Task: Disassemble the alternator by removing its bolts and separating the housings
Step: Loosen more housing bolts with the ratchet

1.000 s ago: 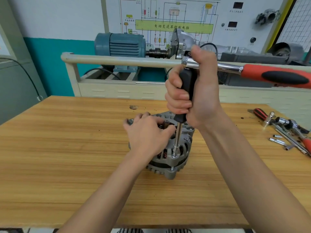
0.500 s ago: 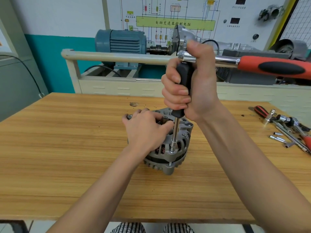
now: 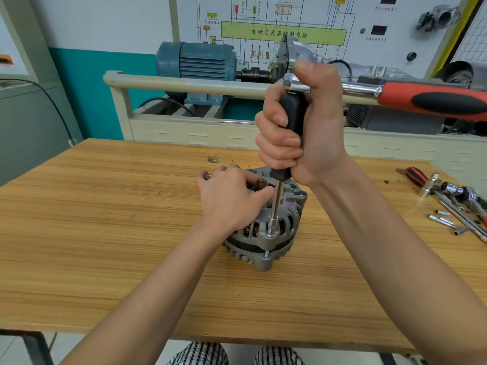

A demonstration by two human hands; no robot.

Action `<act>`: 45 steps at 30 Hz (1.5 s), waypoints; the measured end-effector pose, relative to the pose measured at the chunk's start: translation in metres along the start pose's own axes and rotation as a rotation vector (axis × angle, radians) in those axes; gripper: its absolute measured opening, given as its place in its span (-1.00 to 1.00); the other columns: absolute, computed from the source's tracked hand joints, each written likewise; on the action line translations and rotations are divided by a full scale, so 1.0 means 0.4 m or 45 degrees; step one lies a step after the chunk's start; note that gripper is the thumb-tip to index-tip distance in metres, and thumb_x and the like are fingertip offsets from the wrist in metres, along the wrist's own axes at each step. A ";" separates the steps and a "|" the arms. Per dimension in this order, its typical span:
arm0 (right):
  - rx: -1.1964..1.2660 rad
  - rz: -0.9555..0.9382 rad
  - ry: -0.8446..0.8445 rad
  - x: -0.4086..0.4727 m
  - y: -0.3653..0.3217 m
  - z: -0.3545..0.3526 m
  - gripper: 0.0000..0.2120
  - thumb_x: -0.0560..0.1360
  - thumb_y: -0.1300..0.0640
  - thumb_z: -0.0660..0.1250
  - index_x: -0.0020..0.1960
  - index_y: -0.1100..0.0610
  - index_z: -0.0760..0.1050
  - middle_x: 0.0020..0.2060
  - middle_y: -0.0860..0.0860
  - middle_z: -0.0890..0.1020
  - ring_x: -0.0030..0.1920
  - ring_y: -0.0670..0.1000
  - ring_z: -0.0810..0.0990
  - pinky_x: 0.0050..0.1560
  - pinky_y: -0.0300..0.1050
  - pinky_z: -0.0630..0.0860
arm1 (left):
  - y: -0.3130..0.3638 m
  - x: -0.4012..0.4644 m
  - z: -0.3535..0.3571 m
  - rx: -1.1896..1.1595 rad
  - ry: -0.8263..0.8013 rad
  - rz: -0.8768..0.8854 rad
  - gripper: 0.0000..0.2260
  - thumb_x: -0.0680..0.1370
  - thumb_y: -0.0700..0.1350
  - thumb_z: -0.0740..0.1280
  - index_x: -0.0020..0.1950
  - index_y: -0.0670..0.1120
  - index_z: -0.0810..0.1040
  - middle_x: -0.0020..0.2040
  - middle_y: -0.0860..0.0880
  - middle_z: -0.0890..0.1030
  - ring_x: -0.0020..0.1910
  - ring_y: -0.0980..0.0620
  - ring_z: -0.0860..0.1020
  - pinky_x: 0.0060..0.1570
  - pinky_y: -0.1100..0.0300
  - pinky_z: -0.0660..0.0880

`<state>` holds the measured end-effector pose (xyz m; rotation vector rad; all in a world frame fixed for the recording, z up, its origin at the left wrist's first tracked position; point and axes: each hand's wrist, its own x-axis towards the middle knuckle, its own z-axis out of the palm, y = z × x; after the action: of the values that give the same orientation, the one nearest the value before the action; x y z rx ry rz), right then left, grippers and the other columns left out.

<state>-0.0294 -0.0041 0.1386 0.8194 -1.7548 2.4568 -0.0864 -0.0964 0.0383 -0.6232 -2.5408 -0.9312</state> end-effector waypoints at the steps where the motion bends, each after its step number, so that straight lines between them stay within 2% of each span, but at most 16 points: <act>1: -0.003 -0.002 -0.001 0.001 0.000 0.000 -0.53 0.50 -0.12 -0.01 -0.46 0.16 0.22 -0.66 -0.05 0.21 -0.69 -0.11 0.10 -0.55 -0.44 0.14 | -0.001 0.002 0.000 -0.008 0.001 0.007 -0.75 0.43 0.13 0.34 -0.35 0.02 0.63 -0.29 0.07 0.54 0.01 0.00 0.47 0.28 -0.08 0.18; 6: -0.015 0.010 -0.003 0.006 -0.001 0.003 -0.54 0.48 -0.11 0.01 -0.47 0.16 0.21 -0.67 -0.04 0.20 -0.68 -0.11 0.07 -0.54 -0.44 0.12 | -0.007 0.008 -0.005 -0.037 -0.031 0.041 -0.78 0.43 0.13 0.35 -0.31 0.04 0.64 -0.18 0.07 0.60 0.05 -0.01 0.49 0.30 -0.10 0.17; 11: -0.022 0.021 -0.004 0.012 0.003 0.005 -0.55 0.50 -0.08 0.01 -0.46 0.16 0.21 -0.67 -0.04 0.20 -0.68 -0.10 0.07 -0.53 -0.44 0.13 | -0.009 0.013 -0.008 -0.043 -0.060 0.057 -0.78 0.43 0.13 0.34 -0.21 0.04 0.69 -0.21 0.07 0.62 0.06 0.01 0.49 0.27 -0.06 0.18; 13: -0.011 0.020 0.003 0.013 0.003 0.009 -0.54 0.51 -0.10 0.02 -0.46 0.16 0.22 -0.67 -0.04 0.21 -0.69 -0.10 0.08 -0.55 -0.43 0.13 | -0.010 0.014 -0.010 -0.047 -0.066 0.062 -0.78 0.43 0.15 0.34 -0.26 0.07 0.67 -0.23 0.09 0.60 0.05 0.00 0.49 0.28 -0.08 0.18; 14: -0.010 0.011 0.016 0.015 0.004 0.012 -0.53 0.51 -0.10 0.03 -0.46 0.16 0.22 -0.66 -0.04 0.22 -0.69 -0.10 0.09 -0.56 -0.43 0.14 | -0.010 0.017 -0.012 -0.073 -0.071 0.066 -0.77 0.43 0.15 0.34 -0.36 0.08 0.61 -0.31 0.10 0.56 0.00 0.00 0.49 0.28 -0.09 0.19; 16: -0.047 -0.003 0.067 0.017 0.008 0.018 -0.54 0.51 -0.12 0.07 -0.45 0.16 0.24 -0.66 -0.04 0.24 -0.68 -0.10 0.13 -0.57 -0.41 0.15 | -0.011 0.020 -0.016 -0.111 -0.102 0.064 -0.66 0.44 0.14 0.36 -0.51 0.10 0.41 -0.45 0.13 0.46 -0.10 -0.01 0.47 0.28 -0.11 0.21; 18: -0.130 -0.012 0.138 0.018 0.011 0.023 -0.57 0.51 -0.09 0.14 -0.41 0.15 0.24 -0.64 -0.05 0.27 -0.67 -0.10 0.16 -0.59 -0.38 0.17 | -0.007 0.022 -0.019 -0.103 -0.106 0.072 -0.61 0.45 0.12 0.38 -0.52 0.14 0.33 -0.46 0.16 0.42 -0.10 -0.02 0.47 0.30 -0.13 0.20; 21: -0.297 -0.006 0.293 0.011 0.008 0.024 -0.58 0.56 0.01 0.27 -0.40 0.12 0.25 -0.62 -0.07 0.29 -0.65 -0.09 0.24 -0.59 -0.30 0.23 | -0.003 0.024 -0.018 -0.083 -0.142 0.067 -0.61 0.46 0.16 0.35 -0.51 0.15 0.29 -0.43 0.17 0.42 -0.02 -0.06 0.52 0.32 -0.12 0.17; 25: -0.264 0.071 0.441 -0.007 -0.005 0.038 -0.55 0.56 -0.08 0.27 -0.43 0.06 0.27 -0.57 -0.06 0.34 -0.55 -0.06 0.37 -0.48 -0.22 0.37 | 0.005 0.025 -0.013 -0.030 -0.156 0.053 -0.66 0.47 0.17 0.32 -0.45 0.12 0.33 -0.38 0.15 0.44 -0.02 -0.05 0.51 0.26 -0.10 0.19; 29: -0.287 0.029 0.513 -0.009 0.005 0.061 -0.56 0.57 -0.04 0.27 -0.41 0.08 0.27 -0.56 -0.07 0.32 -0.57 -0.09 0.28 -0.54 -0.28 0.27 | 0.015 0.024 -0.015 0.084 -0.222 0.078 -0.65 0.54 0.17 0.26 -0.38 0.10 0.28 -0.32 0.10 0.42 0.06 -0.11 0.51 0.32 -0.20 0.15; 30: -0.307 0.009 0.514 -0.006 0.009 0.068 -0.55 0.58 -0.03 0.27 -0.42 0.08 0.26 -0.58 -0.06 0.30 -0.59 -0.09 0.24 -0.57 -0.30 0.21 | 0.016 0.026 -0.017 0.120 -0.241 0.088 -0.65 0.55 0.19 0.23 -0.36 0.09 0.27 -0.25 0.06 0.46 0.10 -0.11 0.50 0.33 -0.21 0.13; 34: -0.348 -0.021 0.486 0.001 0.015 0.076 -0.48 0.59 -0.04 0.26 -0.50 0.07 0.21 -0.64 -0.06 0.23 -0.66 -0.09 0.15 -0.59 -0.35 0.13 | 0.011 0.033 -0.011 0.204 -0.237 0.089 -0.67 0.55 0.26 0.15 -0.10 0.01 0.46 0.00 -0.02 0.60 0.16 -0.07 0.49 0.34 -0.21 0.16; 37: -0.338 -0.005 0.382 -0.001 0.012 0.063 -0.46 0.58 -0.07 0.23 -0.51 0.07 0.21 -0.66 -0.06 0.23 -0.68 -0.10 0.15 -0.59 -0.37 0.13 | 0.006 0.031 0.001 0.172 -0.141 0.083 -0.66 0.54 0.24 0.15 -0.15 -0.01 0.47 -0.14 0.03 0.58 0.08 -0.06 0.49 0.26 -0.16 0.22; 40: -0.286 0.013 0.264 0.005 0.013 0.048 -0.48 0.63 0.08 0.17 -0.51 0.07 0.21 -0.67 -0.07 0.21 -0.69 -0.11 0.13 -0.59 -0.40 0.12 | 0.000 0.033 0.007 0.127 -0.093 0.102 -0.65 0.52 0.25 0.15 -0.17 0.00 0.50 -0.25 0.07 0.56 -0.03 -0.03 0.51 0.22 -0.12 0.25; 42: -0.270 0.025 0.190 0.011 0.014 0.040 -0.48 0.62 0.18 0.13 -0.52 0.07 0.23 -0.67 -0.07 0.21 -0.69 -0.13 0.12 -0.59 -0.42 0.11 | -0.001 0.034 0.006 0.104 -0.105 0.107 -0.62 0.46 0.28 0.11 -0.18 0.00 0.49 -0.28 0.06 0.56 -0.06 -0.03 0.51 0.22 -0.11 0.25; 45: -0.224 0.057 0.088 0.017 0.013 0.028 -0.50 0.58 0.20 0.14 -0.54 0.04 0.25 -0.68 -0.10 0.22 -0.69 -0.14 0.11 -0.60 -0.42 0.11 | 0.000 0.035 0.001 0.078 -0.114 0.111 -0.62 0.38 0.27 0.06 -0.19 0.01 0.47 -0.27 0.06 0.57 -0.05 -0.02 0.52 0.21 -0.10 0.25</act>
<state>-0.0322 -0.0179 0.1393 0.6789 -1.9496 2.2845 -0.0981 -0.0922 0.0446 -0.7669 -2.5868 -0.8093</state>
